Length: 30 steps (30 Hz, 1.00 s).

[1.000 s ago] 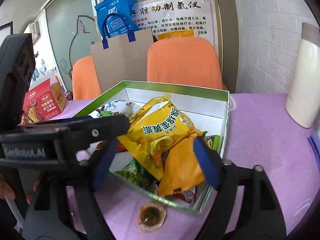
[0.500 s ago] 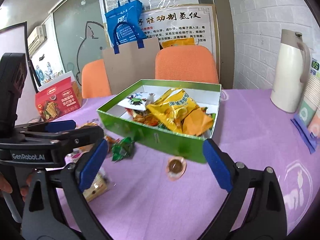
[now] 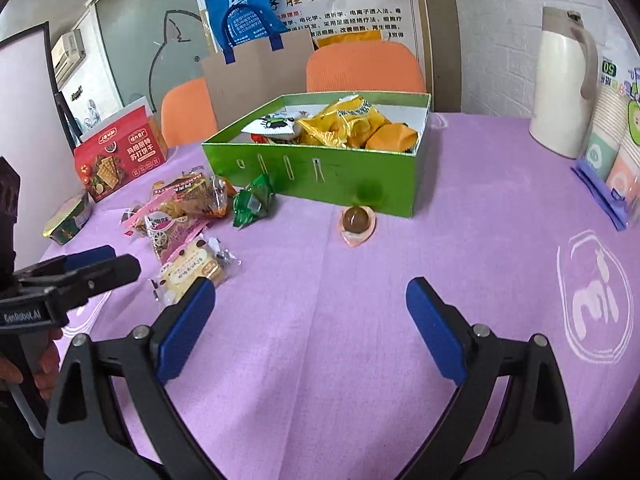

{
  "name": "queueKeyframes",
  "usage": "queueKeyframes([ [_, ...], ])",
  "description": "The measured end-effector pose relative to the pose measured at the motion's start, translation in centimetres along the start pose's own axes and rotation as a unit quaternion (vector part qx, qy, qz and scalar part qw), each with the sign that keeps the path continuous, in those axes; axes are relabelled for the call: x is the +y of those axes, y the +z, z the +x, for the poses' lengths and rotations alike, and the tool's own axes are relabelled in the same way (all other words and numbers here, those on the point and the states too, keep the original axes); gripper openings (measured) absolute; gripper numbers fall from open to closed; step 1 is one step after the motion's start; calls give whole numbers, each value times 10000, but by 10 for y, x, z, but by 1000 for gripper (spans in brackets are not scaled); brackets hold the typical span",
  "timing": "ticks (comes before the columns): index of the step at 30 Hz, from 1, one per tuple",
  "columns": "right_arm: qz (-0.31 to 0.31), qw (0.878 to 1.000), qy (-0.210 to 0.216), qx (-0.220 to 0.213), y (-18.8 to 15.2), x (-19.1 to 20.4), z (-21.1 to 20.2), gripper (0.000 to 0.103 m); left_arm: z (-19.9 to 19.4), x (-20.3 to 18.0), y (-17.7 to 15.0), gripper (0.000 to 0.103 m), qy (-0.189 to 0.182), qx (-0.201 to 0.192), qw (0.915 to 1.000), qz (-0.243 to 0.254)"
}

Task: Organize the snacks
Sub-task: 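Move both open tools back to the snack pile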

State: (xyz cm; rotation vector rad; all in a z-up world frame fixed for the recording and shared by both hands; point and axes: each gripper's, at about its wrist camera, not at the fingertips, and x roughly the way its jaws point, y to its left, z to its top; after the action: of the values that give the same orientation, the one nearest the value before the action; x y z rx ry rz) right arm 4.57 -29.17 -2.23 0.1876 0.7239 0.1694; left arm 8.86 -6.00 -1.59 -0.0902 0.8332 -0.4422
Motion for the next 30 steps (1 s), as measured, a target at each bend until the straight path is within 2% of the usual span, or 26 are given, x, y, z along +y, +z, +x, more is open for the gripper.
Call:
queueKeyframes([
  [3,66,9999,-148,60,-5,-5,-1,96,14,-6,-3,95,-94,119,9997,212],
  [5,97,9996,-247,59,-6,-8,-3,96,24,-6,-2,95,-68,207,9995,221],
  [8,202,9995,-246,59,-5,-13,-2,96,31,-7,4,95,-254,253,9992,170],
  [11,347,9989,-287,150,-3,-18,4,96,33,-17,21,90,-454,147,9983,337],
  [13,447,9983,-304,227,-3,-21,9,96,38,-25,36,80,-548,64,9971,525],
  [16,488,9980,-269,281,-3,-24,13,96,54,-36,57,65,-474,51,9955,818],
  [19,495,9979,-287,313,-3,-26,16,95,74,-44,73,65,-388,10,9942,999],
  [23,494,9974,-349,395,3,-30,26,87,104,-44,81,65,-290,258,9933,1087],
  [25,470,9973,-365,425,9,-31,34,85,118,-37,80,55,-307,448,9937,985],
  [26,450,9973,-369,450,11,-31,39,80,124,-32,79,49,-375,560,9934,925],
  [27,431,9971,-383,499,14,-31,45,72,128,-29,77,35,-479,667,9930,855],
  [28,403,9968,-406,561,18,-31,51,69,131,-25,75,27,-571,768,9924,772],
  [30,307,9959,-461,710,26,-29,66,61,134,-18,73,27,-696,771,9925,641],
])
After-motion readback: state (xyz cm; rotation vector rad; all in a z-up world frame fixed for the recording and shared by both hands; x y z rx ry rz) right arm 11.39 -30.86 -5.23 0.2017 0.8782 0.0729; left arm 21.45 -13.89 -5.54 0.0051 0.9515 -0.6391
